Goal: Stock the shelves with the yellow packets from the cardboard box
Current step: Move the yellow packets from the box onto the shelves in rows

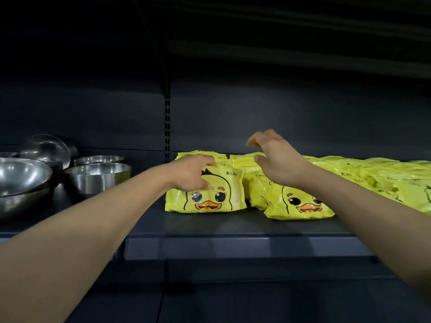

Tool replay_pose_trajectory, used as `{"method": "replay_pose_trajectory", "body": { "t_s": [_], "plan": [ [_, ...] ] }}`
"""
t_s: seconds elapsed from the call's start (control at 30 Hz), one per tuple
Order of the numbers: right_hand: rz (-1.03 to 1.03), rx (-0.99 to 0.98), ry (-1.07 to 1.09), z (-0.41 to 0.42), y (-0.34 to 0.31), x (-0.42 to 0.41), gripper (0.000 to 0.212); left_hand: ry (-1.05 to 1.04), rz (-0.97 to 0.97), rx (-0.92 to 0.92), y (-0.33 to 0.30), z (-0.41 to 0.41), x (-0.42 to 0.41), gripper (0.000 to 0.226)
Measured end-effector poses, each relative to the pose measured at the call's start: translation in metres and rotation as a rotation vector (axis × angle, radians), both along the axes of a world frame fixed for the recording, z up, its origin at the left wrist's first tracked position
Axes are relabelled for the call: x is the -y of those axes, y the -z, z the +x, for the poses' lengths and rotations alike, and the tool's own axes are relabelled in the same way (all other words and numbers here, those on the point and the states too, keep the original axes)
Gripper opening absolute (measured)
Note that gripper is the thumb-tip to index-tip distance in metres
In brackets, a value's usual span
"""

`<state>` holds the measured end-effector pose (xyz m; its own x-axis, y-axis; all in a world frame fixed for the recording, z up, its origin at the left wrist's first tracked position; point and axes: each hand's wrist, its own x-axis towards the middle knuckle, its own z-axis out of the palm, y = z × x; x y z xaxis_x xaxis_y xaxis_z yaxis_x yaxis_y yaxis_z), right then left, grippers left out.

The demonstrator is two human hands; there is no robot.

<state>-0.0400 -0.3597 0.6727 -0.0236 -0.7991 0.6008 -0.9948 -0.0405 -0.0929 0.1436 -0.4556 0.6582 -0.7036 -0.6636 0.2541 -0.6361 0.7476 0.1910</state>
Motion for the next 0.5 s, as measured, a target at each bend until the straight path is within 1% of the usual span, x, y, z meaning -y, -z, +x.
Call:
{"method": "replay_pose_trajectory", "body": {
  "t_s": [0.03, 0.1, 0.2, 0.27, 0.33, 0.43, 0.5],
  "plan": [
    [0.017, 0.001, -0.006, 0.001, 0.001, -0.003, 0.036, -0.009, -0.03, -0.02, 0.003, 0.002, 0.001, 0.063],
    [0.064, 0.008, -0.02, 0.005, 0.003, -0.007, 0.046, -0.043, -0.098, -0.069, 0.005, 0.01, -0.002, 0.067],
    [0.143, -0.009, -0.055, 0.017, 0.005, -0.012, 0.066, -0.092, -0.15, -0.128, 0.006, 0.029, -0.009, 0.087],
    [0.214, -0.038, -0.063, 0.025, 0.009, -0.012, 0.08, -0.114, -0.161, -0.09, 0.007, 0.04, -0.01, 0.097],
    [0.283, -0.094, -0.027, 0.032, 0.014, -0.007, 0.091, -0.134, -0.164, -0.02, 0.01, 0.045, -0.01, 0.102],
    [0.344, -0.215, 0.057, 0.036, 0.027, 0.004, 0.098, -0.139, -0.167, 0.051, 0.017, 0.044, -0.004, 0.104],
    [0.379, -0.23, 0.084, 0.036, 0.034, 0.012, 0.103, -0.134, -0.129, 0.092, 0.021, 0.041, 0.002, 0.107]
  ]
}}
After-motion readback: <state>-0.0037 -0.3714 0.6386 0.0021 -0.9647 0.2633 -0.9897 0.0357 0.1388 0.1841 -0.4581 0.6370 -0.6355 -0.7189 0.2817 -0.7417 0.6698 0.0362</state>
